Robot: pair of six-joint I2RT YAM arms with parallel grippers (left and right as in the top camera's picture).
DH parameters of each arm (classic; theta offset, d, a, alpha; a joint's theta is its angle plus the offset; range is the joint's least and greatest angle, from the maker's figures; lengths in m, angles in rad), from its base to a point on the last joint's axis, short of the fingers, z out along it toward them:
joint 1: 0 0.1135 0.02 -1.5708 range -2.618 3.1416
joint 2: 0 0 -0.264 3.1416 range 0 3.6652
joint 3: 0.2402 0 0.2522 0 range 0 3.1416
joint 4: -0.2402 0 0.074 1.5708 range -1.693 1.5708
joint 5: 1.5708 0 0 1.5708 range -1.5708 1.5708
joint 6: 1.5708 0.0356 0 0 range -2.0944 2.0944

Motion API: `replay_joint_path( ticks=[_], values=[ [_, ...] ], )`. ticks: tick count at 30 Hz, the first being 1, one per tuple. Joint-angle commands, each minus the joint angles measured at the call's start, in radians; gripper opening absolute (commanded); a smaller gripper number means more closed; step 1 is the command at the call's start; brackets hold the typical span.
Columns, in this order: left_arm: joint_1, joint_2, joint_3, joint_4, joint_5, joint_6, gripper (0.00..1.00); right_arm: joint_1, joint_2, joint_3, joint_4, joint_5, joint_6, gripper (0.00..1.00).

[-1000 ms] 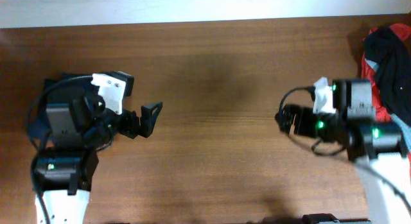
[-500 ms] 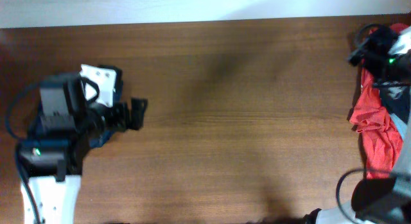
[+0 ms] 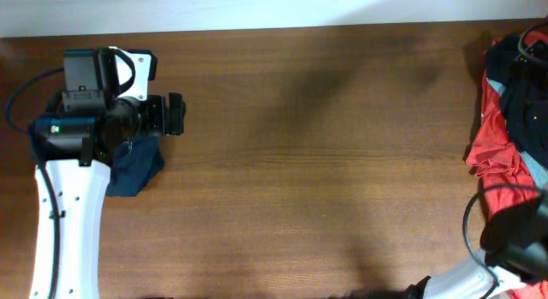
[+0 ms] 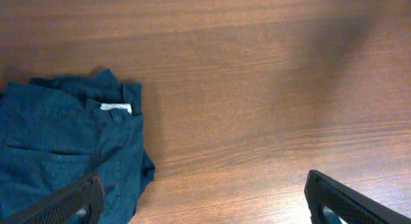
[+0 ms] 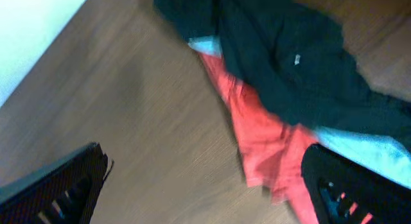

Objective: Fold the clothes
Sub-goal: 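Move left gripper over navy garment and right gripper toward clothing pile, then grasp the dark green garment in the pile with the right gripper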

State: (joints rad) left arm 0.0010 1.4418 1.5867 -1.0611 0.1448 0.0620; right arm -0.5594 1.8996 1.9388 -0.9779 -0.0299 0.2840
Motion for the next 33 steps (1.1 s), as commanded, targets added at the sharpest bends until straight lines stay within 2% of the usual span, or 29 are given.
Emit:
replay_joint_path(
  ticks=[1, 9, 20, 21, 23, 24, 25, 27, 31, 33],
  values=[
    [-0.003, 0.006, 0.017, -0.002, -0.007, -0.01, 0.99, -0.024, 0.097, 0.013, 0.044, 0.05, -0.047, 0.98],
    [-0.003, 0.006, 0.017, -0.011, -0.004, -0.01, 0.99, -0.095, 0.312, 0.013, 0.199, -0.072, -0.059, 0.99],
    [-0.003, 0.006, 0.017, -0.01, 0.046, -0.01, 1.0, -0.173, 0.423, 0.012, 0.284, -0.099, 0.005, 1.0],
    [-0.003, 0.006, 0.017, -0.009, 0.046, -0.01, 0.99, -0.174, 0.431, 0.012, 0.283, -0.106, 0.005, 0.97],
    [-0.003, 0.006, 0.017, -0.005, 0.046, -0.01, 0.99, -0.174, 0.447, 0.012, 0.284, -0.109, 0.005, 0.89],
    [-0.003, 0.006, 0.017, -0.003, 0.046, -0.01, 0.99, -0.173, 0.455, 0.012, 0.284, -0.108, 0.005, 0.76],
    [-0.003, 0.006, 0.017, -0.003, 0.047, -0.01, 0.99, -0.172, 0.46, 0.012, 0.283, -0.109, 0.005, 0.56],
    [-0.003, 0.006, 0.017, -0.004, 0.051, -0.01, 0.99, -0.172, 0.463, 0.012, 0.282, -0.109, 0.005, 0.26],
    [-0.003, 0.006, 0.017, -0.005, 0.069, -0.01, 0.99, -0.175, 0.43, 0.042, 0.256, -0.121, 0.005, 0.06],
    [-0.003, 0.006, 0.017, -0.002, 0.069, -0.01, 0.99, -0.175, 0.388, 0.068, 0.232, -0.121, 0.005, 0.04]
  ],
)
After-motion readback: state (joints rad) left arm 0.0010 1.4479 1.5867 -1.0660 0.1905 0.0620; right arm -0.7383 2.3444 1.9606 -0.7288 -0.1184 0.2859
